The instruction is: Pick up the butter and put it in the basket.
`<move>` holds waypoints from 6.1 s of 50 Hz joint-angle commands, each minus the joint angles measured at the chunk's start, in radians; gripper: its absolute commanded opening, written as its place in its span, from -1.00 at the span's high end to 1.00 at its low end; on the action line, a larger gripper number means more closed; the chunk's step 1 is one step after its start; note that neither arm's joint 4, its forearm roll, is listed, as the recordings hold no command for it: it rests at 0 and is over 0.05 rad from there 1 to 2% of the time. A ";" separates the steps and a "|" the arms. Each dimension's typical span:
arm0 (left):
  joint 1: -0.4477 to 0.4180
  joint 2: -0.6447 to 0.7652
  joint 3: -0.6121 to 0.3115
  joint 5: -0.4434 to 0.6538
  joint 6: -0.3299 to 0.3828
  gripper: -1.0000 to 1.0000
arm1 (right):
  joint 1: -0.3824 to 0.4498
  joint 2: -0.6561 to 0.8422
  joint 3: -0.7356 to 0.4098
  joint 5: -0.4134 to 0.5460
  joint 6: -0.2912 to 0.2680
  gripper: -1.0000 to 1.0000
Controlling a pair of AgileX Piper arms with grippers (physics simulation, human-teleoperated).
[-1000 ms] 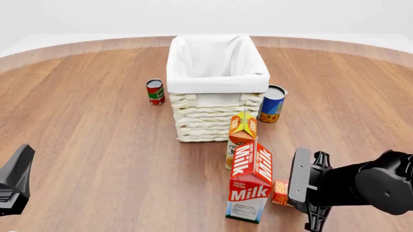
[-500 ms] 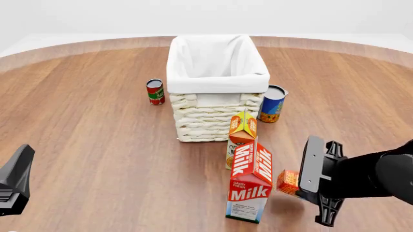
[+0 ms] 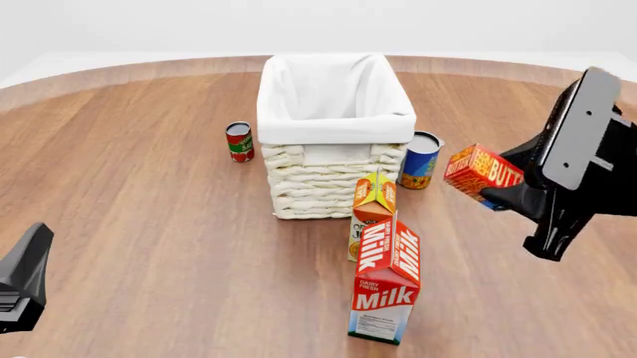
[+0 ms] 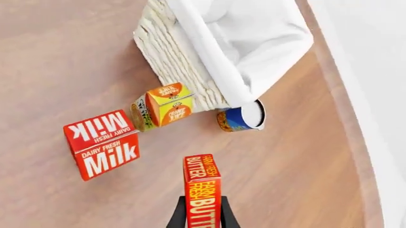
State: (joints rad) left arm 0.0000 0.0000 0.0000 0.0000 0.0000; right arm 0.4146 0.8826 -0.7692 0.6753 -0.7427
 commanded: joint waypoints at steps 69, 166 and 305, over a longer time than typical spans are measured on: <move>0.000 0.000 0.000 0.000 0.000 -1.00 | 0.227 0.352 -0.757 -0.015 0.973 1.00; 0.000 0.000 0.000 0.000 0.000 -1.00 | 0.079 1.143 -1.212 0.019 0.761 1.00; 0.000 0.000 0.000 0.000 0.000 -1.00 | 0.017 1.166 -1.176 -0.083 0.663 -1.00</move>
State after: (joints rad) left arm 0.0000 0.0000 0.0000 0.0000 0.0000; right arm 0.4314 2.0816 -1.9639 0.5979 -0.0796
